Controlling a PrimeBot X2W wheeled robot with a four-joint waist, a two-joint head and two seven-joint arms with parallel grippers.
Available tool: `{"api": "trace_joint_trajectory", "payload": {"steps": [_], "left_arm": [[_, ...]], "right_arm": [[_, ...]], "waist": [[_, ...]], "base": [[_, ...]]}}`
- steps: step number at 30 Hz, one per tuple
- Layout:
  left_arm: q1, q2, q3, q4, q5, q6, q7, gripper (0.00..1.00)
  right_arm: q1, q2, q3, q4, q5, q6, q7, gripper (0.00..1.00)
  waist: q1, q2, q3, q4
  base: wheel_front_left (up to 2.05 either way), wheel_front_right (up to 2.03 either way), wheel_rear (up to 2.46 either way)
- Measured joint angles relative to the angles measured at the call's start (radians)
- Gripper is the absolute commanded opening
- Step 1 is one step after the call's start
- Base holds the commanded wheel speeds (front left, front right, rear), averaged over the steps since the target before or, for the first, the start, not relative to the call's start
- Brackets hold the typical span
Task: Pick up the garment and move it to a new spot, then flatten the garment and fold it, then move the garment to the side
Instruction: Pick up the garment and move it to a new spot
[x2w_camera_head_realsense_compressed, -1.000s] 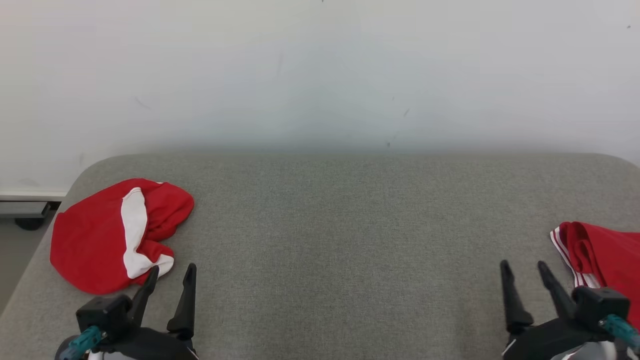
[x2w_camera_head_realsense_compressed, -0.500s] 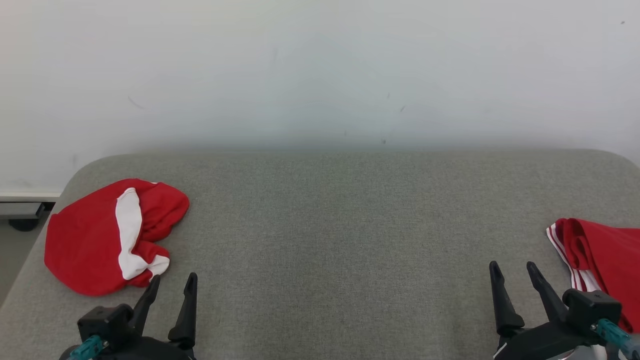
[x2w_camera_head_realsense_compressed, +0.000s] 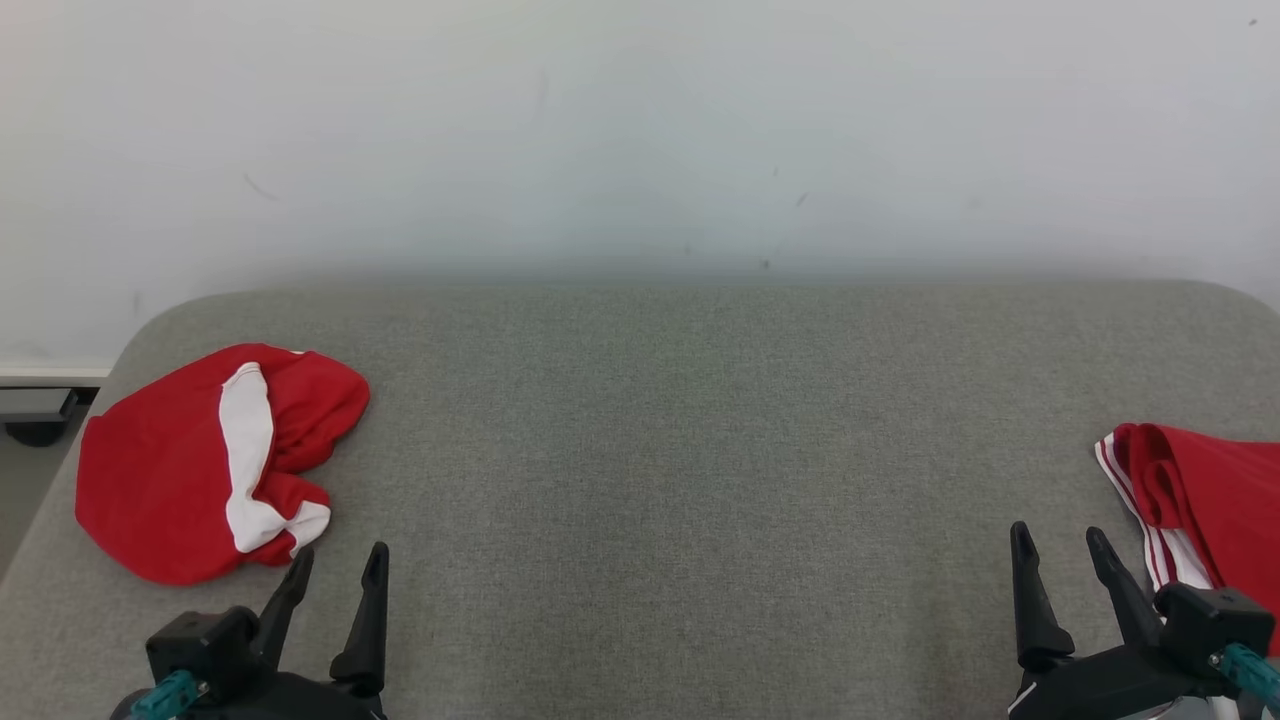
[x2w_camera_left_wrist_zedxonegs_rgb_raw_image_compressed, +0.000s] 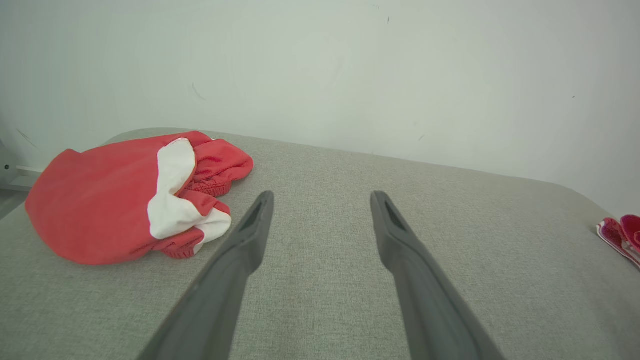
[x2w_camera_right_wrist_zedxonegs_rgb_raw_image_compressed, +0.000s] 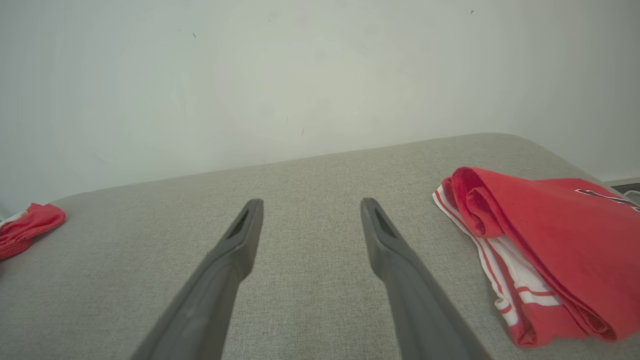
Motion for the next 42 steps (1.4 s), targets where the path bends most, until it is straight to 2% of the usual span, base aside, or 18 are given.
{"api": "trace_joint_trajectory", "payload": {"steps": [28, 35, 42], "left_arm": [[-0.011, -0.003, -0.005, -0.011, 0.0, 0.007, 0.024, 1.0], [-0.032, -0.01, -0.021, -0.009, 0.002, 0.007, 0.03, 1.0], [-0.027, -0.006, -0.012, -0.012, 0.008, 0.008, 0.03, 1.0]], "right_arm": [[-0.001, -0.001, -0.022, -0.003, 0.0, -0.009, 0.001, 1.0], [0.0, -0.001, -0.027, -0.003, 0.003, -0.01, 0.001, 1.0], [-0.009, 0.002, 0.005, 0.006, 0.003, -0.007, 0.002, 1.0]], "waist": [[0.0, 0.0, 0.023, -0.004], [0.0, 0.0, 0.025, 0.036], [-0.0001, 0.0, 0.028, 0.114]], "base": [[0.0, 0.0, 0.0], [0.0, 0.0, 0.0], [0.0, 0.0, 0.0]]}}
